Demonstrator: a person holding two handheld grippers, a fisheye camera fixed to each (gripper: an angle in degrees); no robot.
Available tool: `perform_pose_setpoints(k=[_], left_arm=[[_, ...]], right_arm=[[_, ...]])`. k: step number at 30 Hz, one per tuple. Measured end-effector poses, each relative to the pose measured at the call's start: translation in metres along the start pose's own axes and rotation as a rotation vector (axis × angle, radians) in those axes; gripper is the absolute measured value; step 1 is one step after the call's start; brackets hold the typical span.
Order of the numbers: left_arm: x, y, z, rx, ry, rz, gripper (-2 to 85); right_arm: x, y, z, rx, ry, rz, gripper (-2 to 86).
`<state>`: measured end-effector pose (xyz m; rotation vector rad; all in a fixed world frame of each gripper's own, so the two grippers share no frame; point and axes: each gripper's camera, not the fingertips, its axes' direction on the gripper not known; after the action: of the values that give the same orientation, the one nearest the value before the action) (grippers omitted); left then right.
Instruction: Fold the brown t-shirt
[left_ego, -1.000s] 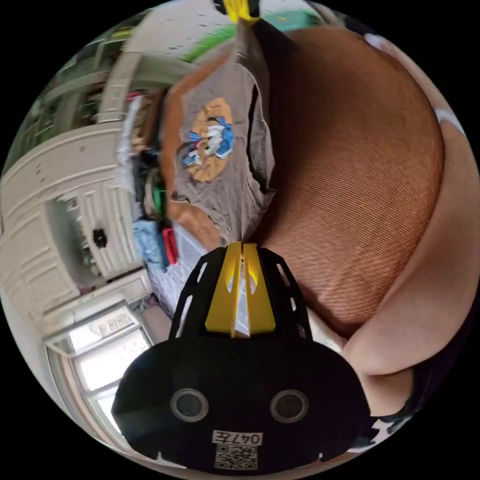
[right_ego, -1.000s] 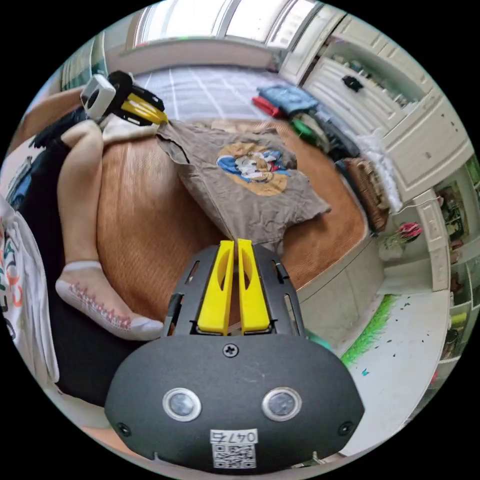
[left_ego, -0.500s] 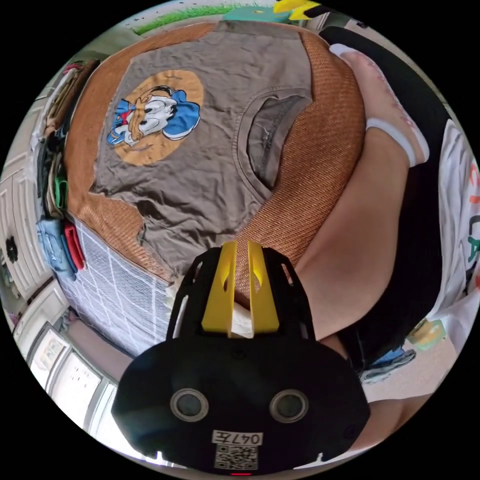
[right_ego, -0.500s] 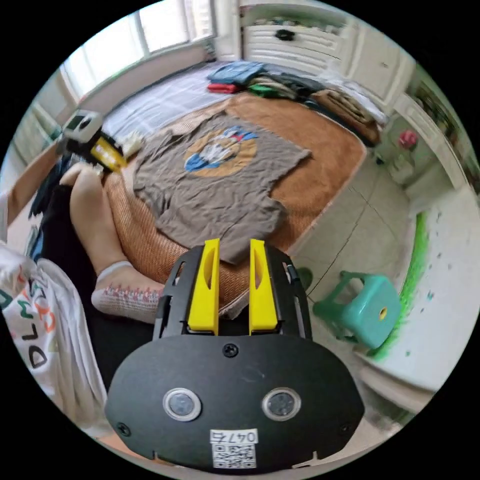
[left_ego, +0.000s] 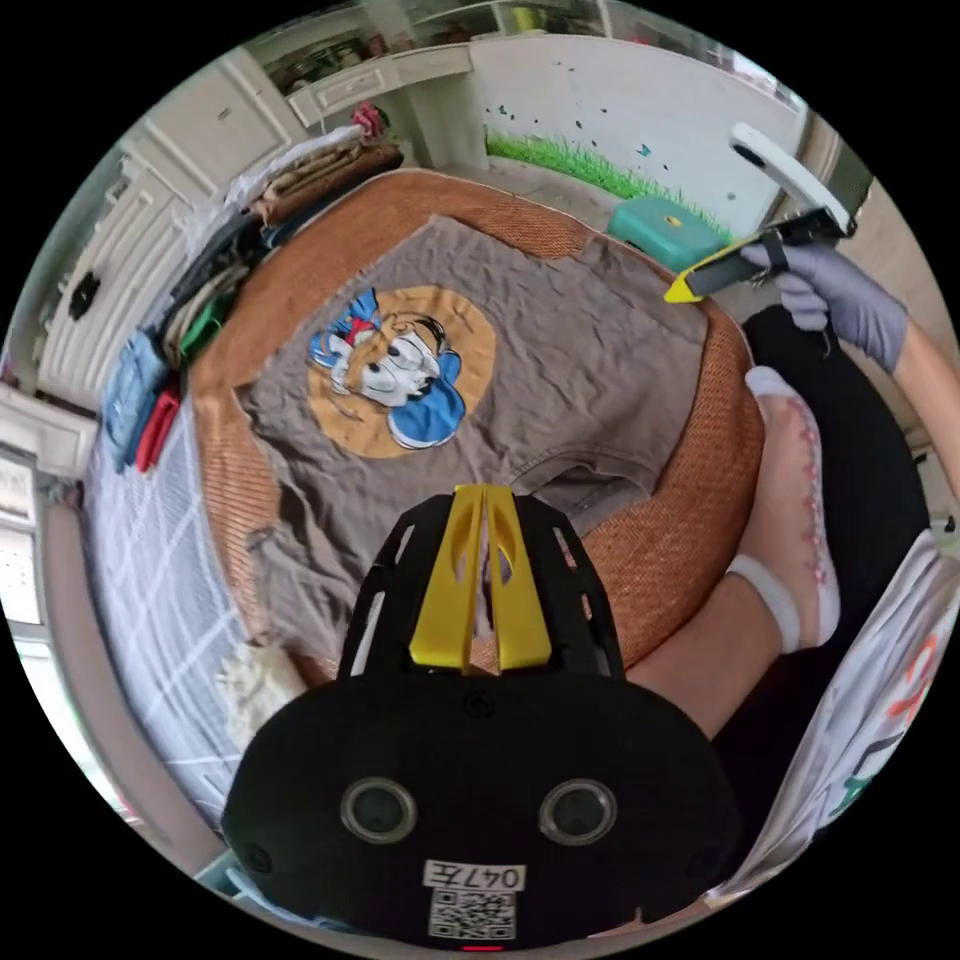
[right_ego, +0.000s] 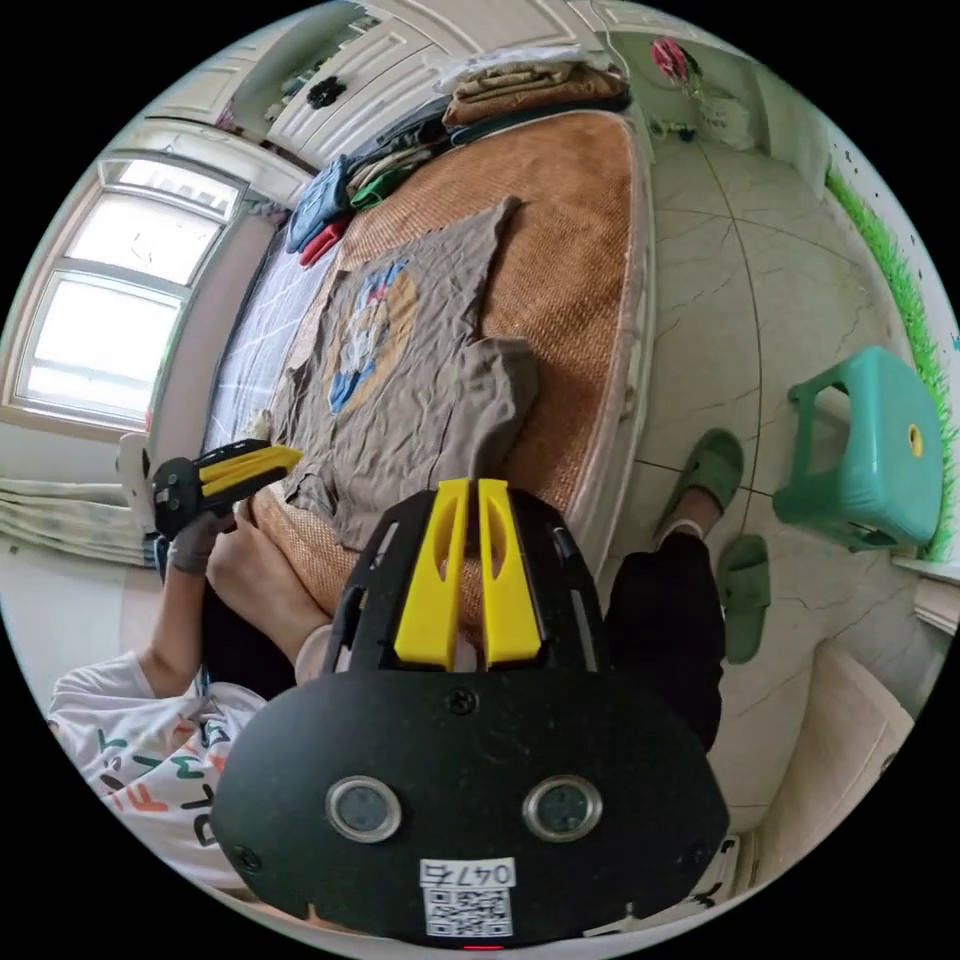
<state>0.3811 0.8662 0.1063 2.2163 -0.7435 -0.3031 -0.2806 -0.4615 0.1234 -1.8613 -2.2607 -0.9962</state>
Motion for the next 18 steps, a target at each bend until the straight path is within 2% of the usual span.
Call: perform_pose_setpoints(k=[2,4,9,11,13,18], left_arm=[[-0.007,0.02,0.016,-0.009,0.006,-0.013,-0.8],[-0.015,0.041,0.027,-0.002,0.018,-0.018,-0.8],[-0.048,0.109,0.075,-0.046,0.197,-0.157,-0.8],[-0.054,0.132,0.089,-0.058,0.218,-0.177,-0.8],[-0.061,0.158,0.098,-0.052,0.229,-0.2,-0.8],[-0.099,0.254,0.106,0.101,0.281,-0.361,-0.8]], right_arm=[[0.002,-0.003,0.005,-0.008,0.01,-0.016,-0.9],[-0.002,-0.003,0.0,0.027,0.104,-0.035,-1.0],[-0.013,0.012,0.001,0.13,0.479,-0.133,-0.2],[-0.003,0.019,0.007,0.138,0.529,-0.12,1.6],[0.017,0.026,0.006,0.161,0.476,-0.049,3.0],[0.097,0.054,-0.013,0.302,0.132,0.209,3.3]])
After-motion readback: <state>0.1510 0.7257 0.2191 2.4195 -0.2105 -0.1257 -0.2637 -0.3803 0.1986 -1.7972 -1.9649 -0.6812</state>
